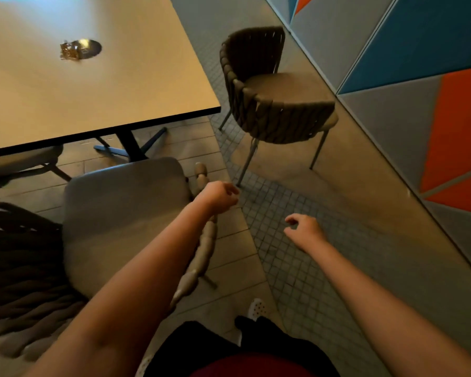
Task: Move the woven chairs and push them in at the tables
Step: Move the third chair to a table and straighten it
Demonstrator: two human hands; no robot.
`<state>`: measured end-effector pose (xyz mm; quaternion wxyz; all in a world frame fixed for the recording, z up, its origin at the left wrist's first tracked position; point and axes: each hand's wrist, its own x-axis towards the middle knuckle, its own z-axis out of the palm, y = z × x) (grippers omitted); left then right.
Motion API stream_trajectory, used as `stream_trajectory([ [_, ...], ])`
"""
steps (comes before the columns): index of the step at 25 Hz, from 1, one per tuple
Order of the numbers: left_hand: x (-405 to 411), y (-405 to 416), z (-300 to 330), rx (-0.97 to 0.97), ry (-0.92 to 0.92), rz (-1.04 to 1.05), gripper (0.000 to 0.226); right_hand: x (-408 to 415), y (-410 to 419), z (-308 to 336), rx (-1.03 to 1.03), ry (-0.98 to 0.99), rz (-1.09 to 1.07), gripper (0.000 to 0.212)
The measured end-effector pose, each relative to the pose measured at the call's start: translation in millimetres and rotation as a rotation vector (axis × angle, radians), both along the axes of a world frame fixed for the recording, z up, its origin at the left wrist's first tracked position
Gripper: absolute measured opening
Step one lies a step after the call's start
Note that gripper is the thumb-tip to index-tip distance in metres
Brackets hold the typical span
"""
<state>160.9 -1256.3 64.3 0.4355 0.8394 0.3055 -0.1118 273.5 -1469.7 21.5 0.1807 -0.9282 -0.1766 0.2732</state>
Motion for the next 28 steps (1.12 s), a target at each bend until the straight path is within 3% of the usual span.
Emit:
stream_trajectory([
  [7, 93, -22, -11, -0.034, 0.048, 0.006, 0.028, 121, 0, -11, -0.009, 0.048, 0.063, 0.027],
  [17, 280, 81, -8, 0.011, 0.137, -0.004, 0.031, 296, 95, -14, -0.033, 0.088, 0.077, 0.029],
  [22, 369, 127, -7, 0.069, 0.172, -0.049, 0.020, 375, 135, -9, 0.006, 0.078, 0.071, 0.032],
  [28, 432, 152, -31, 0.091, 0.237, -0.047, 0.022, 456, 157, -19, -0.029, 0.073, 0.195, 0.030],
])
